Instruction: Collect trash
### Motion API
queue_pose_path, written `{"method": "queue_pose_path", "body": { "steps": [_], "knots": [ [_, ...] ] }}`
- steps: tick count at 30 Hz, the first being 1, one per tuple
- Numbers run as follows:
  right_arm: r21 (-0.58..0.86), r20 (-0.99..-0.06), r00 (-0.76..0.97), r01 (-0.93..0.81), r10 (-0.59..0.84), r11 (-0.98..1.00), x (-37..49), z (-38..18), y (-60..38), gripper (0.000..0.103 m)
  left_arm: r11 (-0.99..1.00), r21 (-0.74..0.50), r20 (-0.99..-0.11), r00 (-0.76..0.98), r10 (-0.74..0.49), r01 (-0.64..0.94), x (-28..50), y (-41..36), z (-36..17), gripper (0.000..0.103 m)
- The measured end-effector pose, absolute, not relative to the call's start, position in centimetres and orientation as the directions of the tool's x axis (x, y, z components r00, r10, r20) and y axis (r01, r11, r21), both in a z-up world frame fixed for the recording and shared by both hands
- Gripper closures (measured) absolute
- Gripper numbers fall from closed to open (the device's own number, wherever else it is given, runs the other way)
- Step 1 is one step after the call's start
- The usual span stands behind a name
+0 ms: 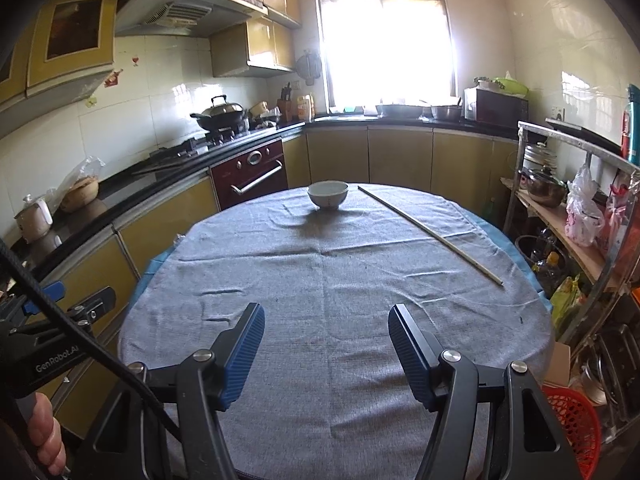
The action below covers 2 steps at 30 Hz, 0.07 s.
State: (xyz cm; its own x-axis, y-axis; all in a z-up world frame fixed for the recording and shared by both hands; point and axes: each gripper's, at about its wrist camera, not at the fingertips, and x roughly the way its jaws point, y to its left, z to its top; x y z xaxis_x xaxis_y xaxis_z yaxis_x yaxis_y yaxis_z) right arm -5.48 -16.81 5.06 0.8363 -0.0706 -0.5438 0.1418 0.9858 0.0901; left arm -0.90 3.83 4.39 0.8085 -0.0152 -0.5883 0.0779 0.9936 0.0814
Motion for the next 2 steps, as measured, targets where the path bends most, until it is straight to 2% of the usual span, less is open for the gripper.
{"method": "queue_pose_path", "body": {
  "steps": [2],
  "knots": [
    [0.082, -0.559, 0.825, 0.163, -0.09, 0.983, -3.76, 3.71, -17.79, 0.033, 0.993, 0.061, -0.627, 0.778, -0.037, 0.097, 0.98, 3.6, 2.98, 0.018]
  ]
}}
